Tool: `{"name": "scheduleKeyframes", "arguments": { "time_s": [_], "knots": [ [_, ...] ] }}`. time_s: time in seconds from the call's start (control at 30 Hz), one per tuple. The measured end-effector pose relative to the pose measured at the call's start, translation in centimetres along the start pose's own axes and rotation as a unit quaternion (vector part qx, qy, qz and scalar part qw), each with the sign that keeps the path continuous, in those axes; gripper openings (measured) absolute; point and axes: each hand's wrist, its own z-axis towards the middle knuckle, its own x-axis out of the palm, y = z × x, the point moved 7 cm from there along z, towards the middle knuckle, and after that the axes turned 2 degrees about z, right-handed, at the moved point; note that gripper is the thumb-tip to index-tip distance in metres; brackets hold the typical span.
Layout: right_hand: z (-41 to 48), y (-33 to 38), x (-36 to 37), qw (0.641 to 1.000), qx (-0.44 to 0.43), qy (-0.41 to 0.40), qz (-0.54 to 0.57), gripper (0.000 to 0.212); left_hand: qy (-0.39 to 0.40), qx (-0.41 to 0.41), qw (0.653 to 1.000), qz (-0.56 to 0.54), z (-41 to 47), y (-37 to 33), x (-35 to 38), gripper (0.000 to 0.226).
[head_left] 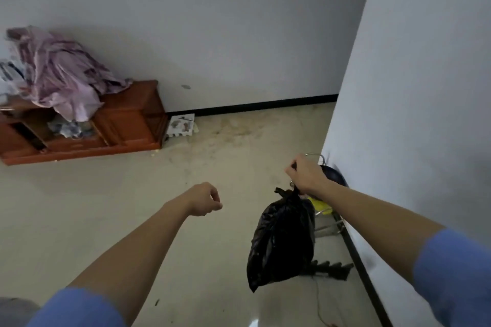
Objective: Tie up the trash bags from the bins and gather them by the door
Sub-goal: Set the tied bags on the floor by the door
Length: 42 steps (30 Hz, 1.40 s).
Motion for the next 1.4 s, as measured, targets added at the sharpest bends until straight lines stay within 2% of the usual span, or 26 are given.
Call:
{"name": "scheduleKeyframes", "arguments": {
  "time_s": [0.07, 0.3, 0.5, 0.73, 0.93, 1.13, 1.27, 1.33, 1.4],
  "knots": [
    [5.3, 2.0, 1.3, 1.0, -0.017, 0.008, -0.02, 0.016, -0.011, -0.022, 1.0, -0.01, 3.1, 2.1, -2.6, 0.009],
    [23.7, 6.0, 5.1, 0.998, -0.003, 0.009, -0.065, 0.026, -0.02, -0.039, 0.999, -0.014, 18.6, 7.6, -11.6, 0.012],
    [37.5, 8.2, 2.4, 0.996, 0.042, -0.013, -0.079, 0.027, 0.012, -0.022, 0.999, 0.02, 32.2, 7.6, -21.4, 0.018],
    [53.2, 7.7, -1.1, 0.995, 0.071, -0.047, -0.058, 0.024, 0.025, 0.033, 0.998, 0.05, 48.1, 1.9, -29.7, 0.024],
    [68.3, 4.6, -1.3, 0.993, 0.099, -0.011, -0.062, 0.02, 0.029, 0.06, 0.995, 0.081, 63.0, -4.1, -35.6, 0.028],
    [81.6, 1.1, -7.0, 0.985, 0.148, 0.001, -0.093, 0.017, 0.022, 0.085, 0.992, 0.088, 77.0, -11.3, -42.4, 0.022],
    [88.6, -2.8, -10.6, 0.963, 0.18, 0.032, -0.2, 0.013, 0.047, 0.102, 0.989, 0.096, 86.0, -15.8, -44.4, 0.009],
    [92.4, -5.4, -12.2, 0.945, 0.22, 0.07, -0.231, 0.013, 0.063, 0.112, 0.985, 0.118, 91.2, -18.5, -45.2, 0.016],
    [96.4, -8.4, -13.7, 0.926, 0.264, 0.113, -0.247, 0.025, 0.066, 0.128, 0.979, 0.142, 96.7, -21.6, -46.4, 0.025]
  ]
}}
